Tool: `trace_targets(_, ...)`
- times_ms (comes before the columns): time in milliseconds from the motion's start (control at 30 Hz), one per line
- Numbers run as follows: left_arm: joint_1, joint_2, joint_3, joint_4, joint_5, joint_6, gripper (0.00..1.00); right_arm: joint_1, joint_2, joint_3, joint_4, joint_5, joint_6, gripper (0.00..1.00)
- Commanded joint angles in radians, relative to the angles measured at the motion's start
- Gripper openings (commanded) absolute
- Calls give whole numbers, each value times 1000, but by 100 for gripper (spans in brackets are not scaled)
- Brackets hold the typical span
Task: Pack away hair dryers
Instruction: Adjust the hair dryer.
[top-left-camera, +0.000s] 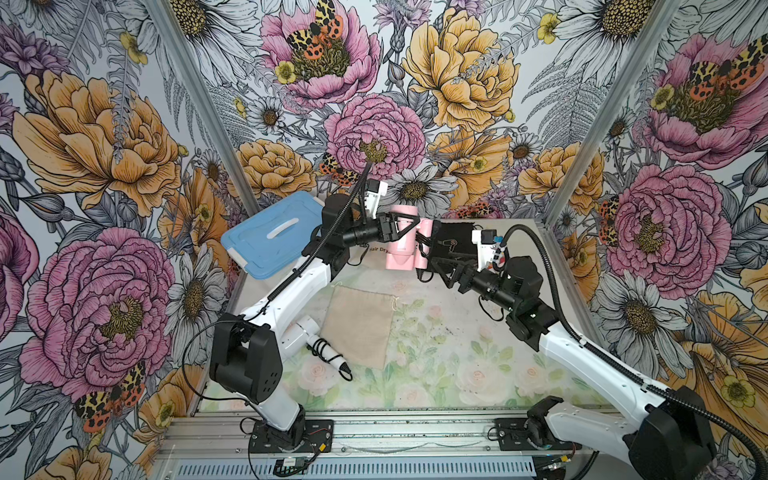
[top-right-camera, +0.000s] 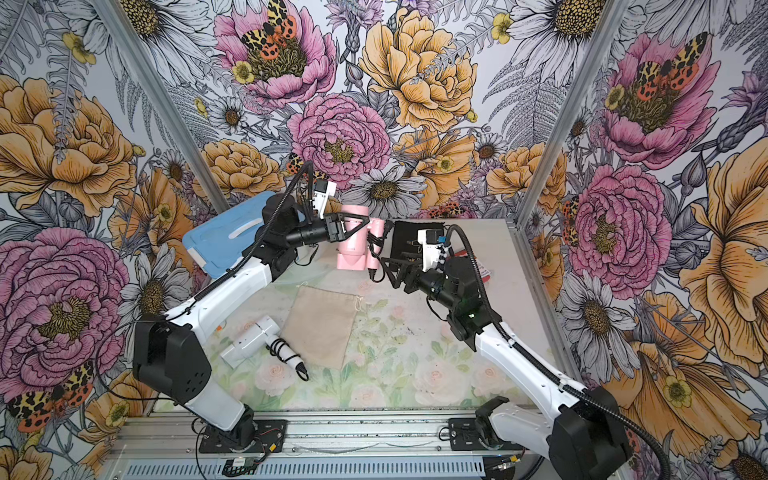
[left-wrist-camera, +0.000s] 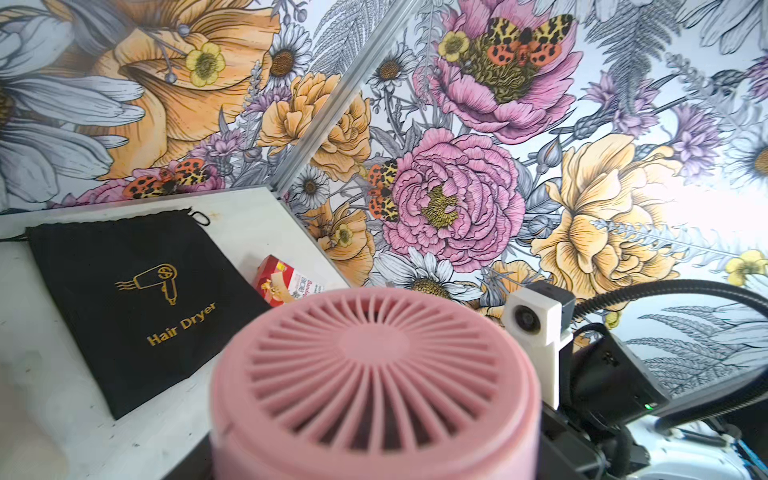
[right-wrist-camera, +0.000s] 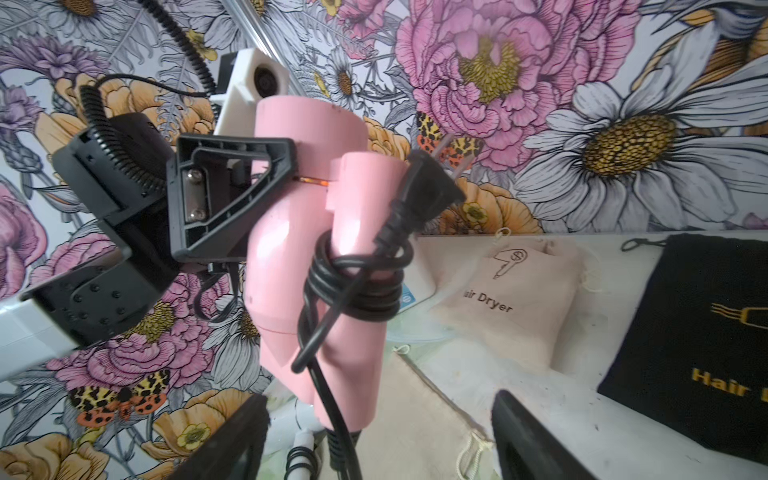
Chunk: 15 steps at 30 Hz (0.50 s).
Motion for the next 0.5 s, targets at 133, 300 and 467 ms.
trace_targets(133, -33, 17, 51, 136, 53, -79, 49, -35, 97, 70, 231, -126, 81, 84)
trace_targets(300, -41, 20, 62, 136, 56, -83, 51, -53, 174, 101, 340, -171, 156, 81)
trace_targets(467, -43, 21, 68, 137, 52, -83, 51, -58, 227, 127, 410, -198, 215, 67)
